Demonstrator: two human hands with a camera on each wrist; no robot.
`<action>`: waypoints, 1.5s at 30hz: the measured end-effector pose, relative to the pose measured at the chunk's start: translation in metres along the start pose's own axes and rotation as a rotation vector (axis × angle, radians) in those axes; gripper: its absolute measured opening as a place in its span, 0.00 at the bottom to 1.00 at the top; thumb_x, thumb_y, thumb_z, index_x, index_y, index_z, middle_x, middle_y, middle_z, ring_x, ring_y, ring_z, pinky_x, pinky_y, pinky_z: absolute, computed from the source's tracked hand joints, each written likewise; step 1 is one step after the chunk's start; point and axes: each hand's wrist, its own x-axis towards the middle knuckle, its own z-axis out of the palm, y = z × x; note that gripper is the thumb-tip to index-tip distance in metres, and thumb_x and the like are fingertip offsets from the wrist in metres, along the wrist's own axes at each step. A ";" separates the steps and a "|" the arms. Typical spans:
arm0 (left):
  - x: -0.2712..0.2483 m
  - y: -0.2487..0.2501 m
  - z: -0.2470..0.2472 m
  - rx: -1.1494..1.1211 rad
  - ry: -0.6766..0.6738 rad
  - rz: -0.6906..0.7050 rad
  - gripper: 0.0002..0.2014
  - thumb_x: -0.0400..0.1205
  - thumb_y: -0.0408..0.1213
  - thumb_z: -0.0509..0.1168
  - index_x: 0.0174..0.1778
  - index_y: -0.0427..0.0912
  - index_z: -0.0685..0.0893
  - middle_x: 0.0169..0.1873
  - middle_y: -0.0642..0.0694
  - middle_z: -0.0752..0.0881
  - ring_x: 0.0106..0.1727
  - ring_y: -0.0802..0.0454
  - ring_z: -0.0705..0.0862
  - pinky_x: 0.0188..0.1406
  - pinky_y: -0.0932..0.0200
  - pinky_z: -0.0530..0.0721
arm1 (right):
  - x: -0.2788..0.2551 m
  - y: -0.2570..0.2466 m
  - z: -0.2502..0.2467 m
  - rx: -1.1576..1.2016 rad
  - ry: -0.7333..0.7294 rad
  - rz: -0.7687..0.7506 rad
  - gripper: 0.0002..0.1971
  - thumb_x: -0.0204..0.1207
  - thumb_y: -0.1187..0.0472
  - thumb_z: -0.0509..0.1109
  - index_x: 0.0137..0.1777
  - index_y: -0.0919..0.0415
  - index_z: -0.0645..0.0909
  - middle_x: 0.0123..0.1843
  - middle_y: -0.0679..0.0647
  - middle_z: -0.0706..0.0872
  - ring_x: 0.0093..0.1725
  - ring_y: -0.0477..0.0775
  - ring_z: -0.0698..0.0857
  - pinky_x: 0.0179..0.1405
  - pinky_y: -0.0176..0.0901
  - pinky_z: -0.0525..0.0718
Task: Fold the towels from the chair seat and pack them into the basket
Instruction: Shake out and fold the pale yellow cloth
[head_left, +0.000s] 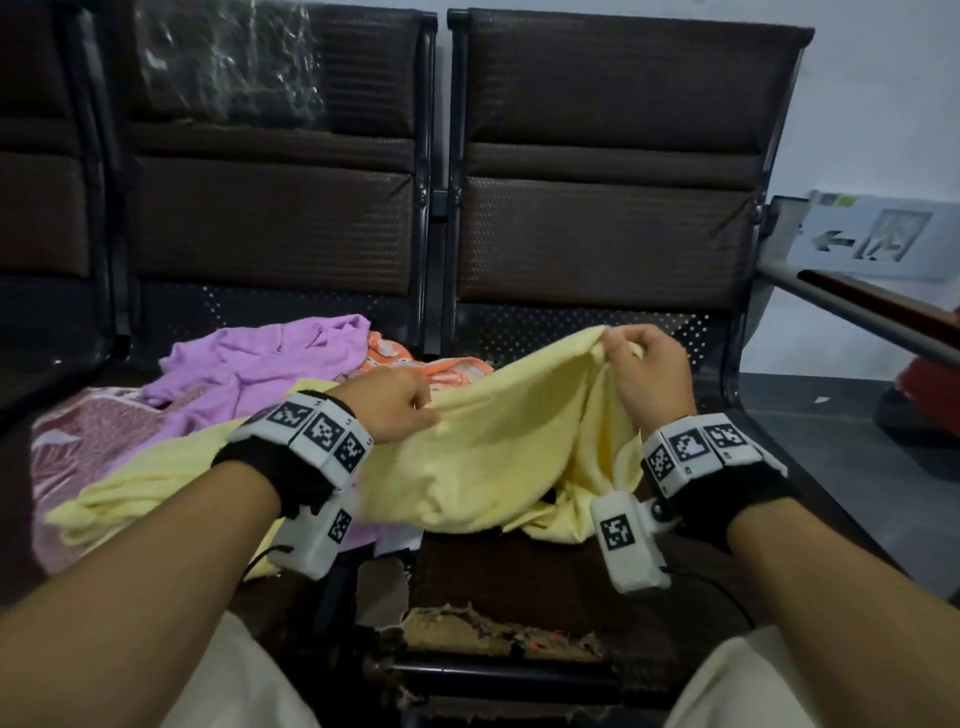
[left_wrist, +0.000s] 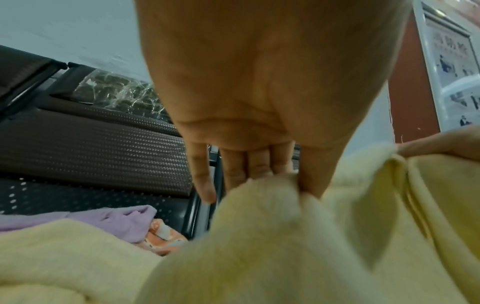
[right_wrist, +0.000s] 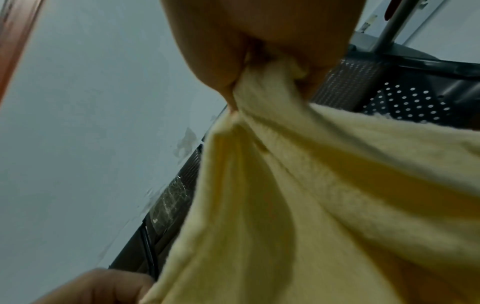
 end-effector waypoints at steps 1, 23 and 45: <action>0.001 -0.001 0.001 -0.006 0.008 -0.006 0.18 0.81 0.47 0.65 0.25 0.48 0.72 0.28 0.53 0.74 0.35 0.53 0.74 0.37 0.59 0.69 | -0.002 0.003 0.003 0.009 -0.071 0.048 0.05 0.80 0.55 0.68 0.51 0.56 0.81 0.51 0.51 0.84 0.55 0.52 0.83 0.61 0.47 0.79; 0.003 -0.011 0.001 -0.471 0.146 0.015 0.12 0.76 0.49 0.71 0.35 0.43 0.84 0.25 0.49 0.83 0.23 0.57 0.79 0.26 0.66 0.77 | -0.017 -0.012 0.022 0.168 -0.366 0.198 0.12 0.82 0.52 0.65 0.42 0.54 0.87 0.42 0.53 0.90 0.46 0.53 0.88 0.52 0.52 0.86; 0.014 0.007 -0.006 -0.911 0.486 -0.096 0.13 0.85 0.41 0.59 0.43 0.42 0.86 0.36 0.44 0.86 0.33 0.52 0.81 0.33 0.59 0.77 | -0.030 -0.047 0.024 -0.483 -0.586 -0.431 0.07 0.69 0.53 0.77 0.34 0.52 0.82 0.35 0.44 0.78 0.34 0.39 0.76 0.38 0.36 0.69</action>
